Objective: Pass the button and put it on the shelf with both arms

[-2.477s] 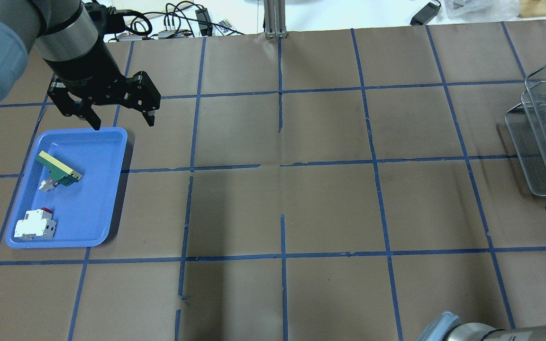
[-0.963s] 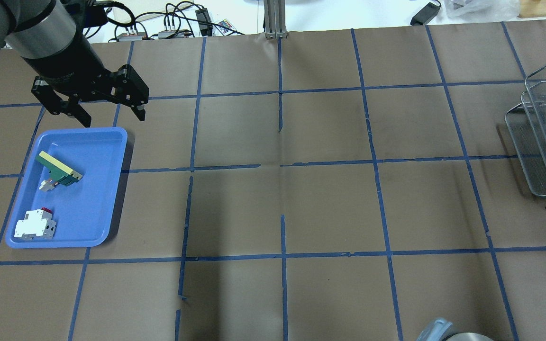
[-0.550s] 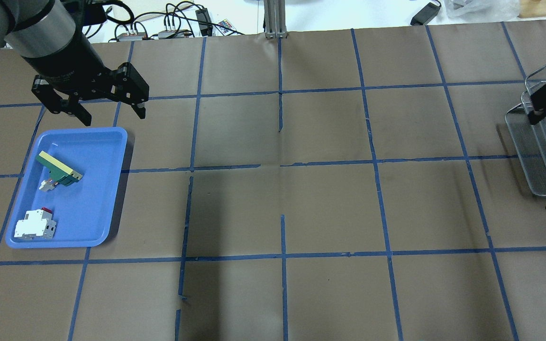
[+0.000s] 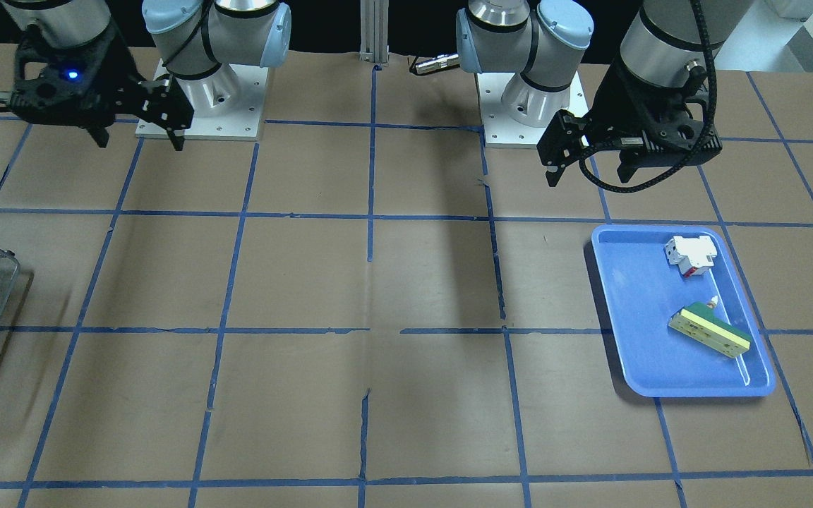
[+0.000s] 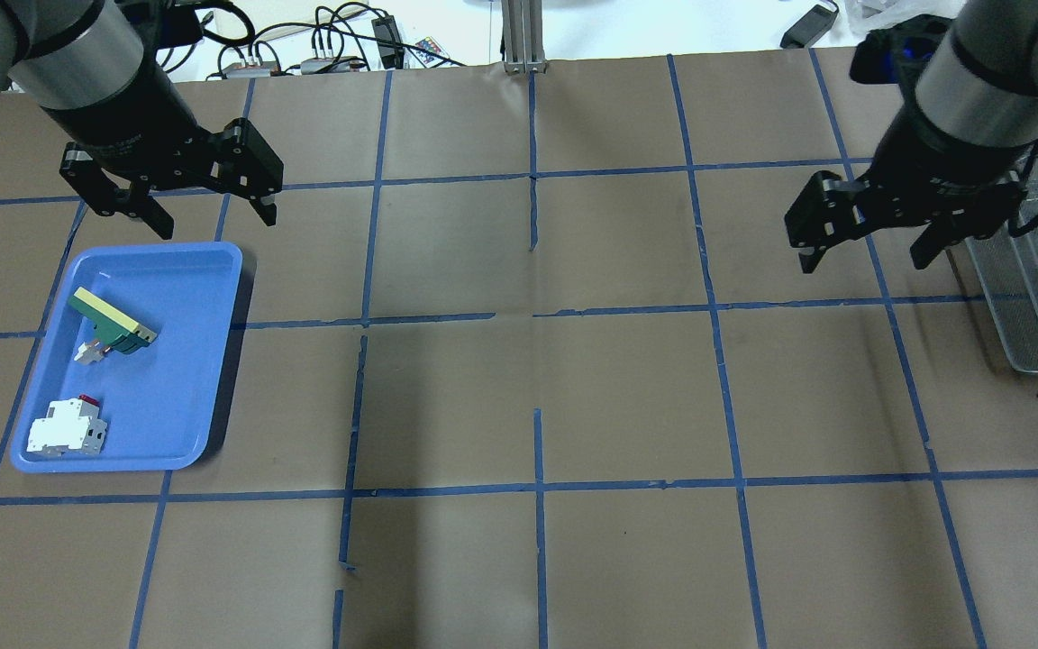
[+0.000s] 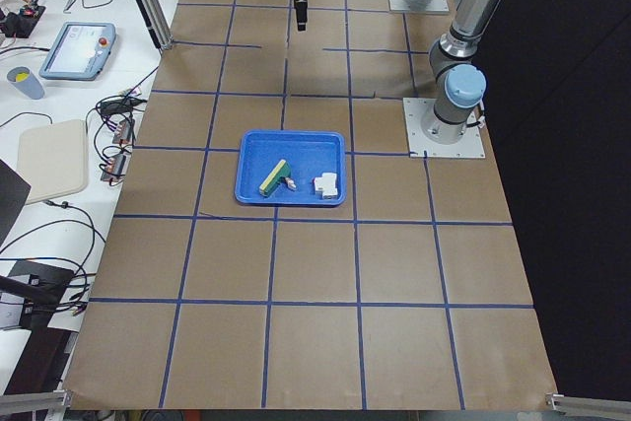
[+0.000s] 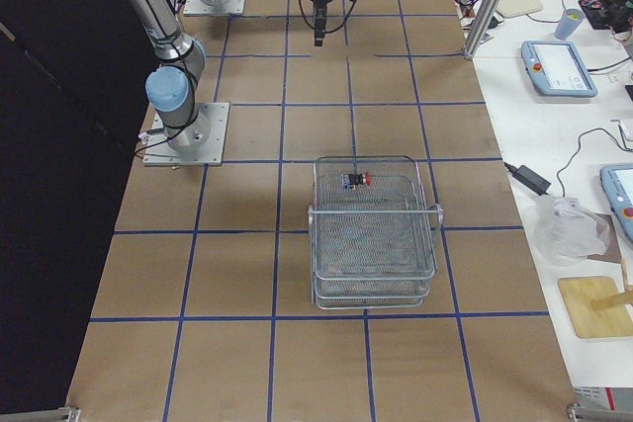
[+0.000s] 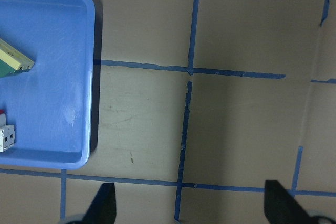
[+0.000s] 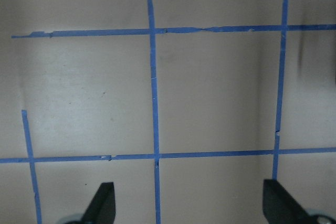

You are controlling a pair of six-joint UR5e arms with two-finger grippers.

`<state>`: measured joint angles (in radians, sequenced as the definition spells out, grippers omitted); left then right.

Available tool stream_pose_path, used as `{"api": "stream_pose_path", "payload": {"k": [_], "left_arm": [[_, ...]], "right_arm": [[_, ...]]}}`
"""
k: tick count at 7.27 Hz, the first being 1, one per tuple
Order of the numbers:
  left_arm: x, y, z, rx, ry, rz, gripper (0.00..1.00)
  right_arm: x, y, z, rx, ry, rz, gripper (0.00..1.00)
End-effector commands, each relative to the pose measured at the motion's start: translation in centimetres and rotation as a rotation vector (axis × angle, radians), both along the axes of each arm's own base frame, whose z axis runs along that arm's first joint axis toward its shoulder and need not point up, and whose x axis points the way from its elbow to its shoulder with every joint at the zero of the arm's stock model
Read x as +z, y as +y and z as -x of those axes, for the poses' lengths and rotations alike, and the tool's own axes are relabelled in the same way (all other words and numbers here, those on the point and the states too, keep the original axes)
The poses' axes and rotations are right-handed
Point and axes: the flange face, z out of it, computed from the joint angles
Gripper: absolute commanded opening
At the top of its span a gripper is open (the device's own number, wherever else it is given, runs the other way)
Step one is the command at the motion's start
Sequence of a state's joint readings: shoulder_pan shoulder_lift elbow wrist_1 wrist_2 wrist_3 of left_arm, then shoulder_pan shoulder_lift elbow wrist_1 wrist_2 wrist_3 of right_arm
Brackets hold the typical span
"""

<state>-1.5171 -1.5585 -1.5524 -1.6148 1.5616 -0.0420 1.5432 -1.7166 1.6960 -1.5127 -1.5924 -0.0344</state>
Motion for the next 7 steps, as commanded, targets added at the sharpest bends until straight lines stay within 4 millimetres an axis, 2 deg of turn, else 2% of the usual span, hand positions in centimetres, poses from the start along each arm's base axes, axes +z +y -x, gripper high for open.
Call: {"api": "stream_pose_path", "payload": {"k": [1, 3, 4, 6, 7], "left_arm": [[0.0, 0.0, 0.0, -0.001, 0.0, 0.001, 1.0], [0.0, 0.0, 0.0, -0.002, -0.002, 0.001, 1.0], [0.0, 0.0, 0.0, -0.002, -0.002, 0.001, 1.0], [0.0, 0.0, 0.0, -0.002, -0.002, 0.001, 1.0], [0.0, 0.0, 0.0, -0.004, -0.001, 0.0, 1.0]], "right_arm": [[1.6, 3.6, -4.5, 0.077, -0.003, 0.018, 1.0], [1.7, 3.9, -4.5, 0.077, -0.003, -0.01, 1.0], [1.2, 3.4, -3.9, 0.057, -0.02, -0.018, 1.0], [1.0, 2.5, -1.1, -0.015, -0.023, -0.028, 1.0], [0.9, 2.5, -0.9, -0.02, -0.022, -0.029, 1.0]]}}
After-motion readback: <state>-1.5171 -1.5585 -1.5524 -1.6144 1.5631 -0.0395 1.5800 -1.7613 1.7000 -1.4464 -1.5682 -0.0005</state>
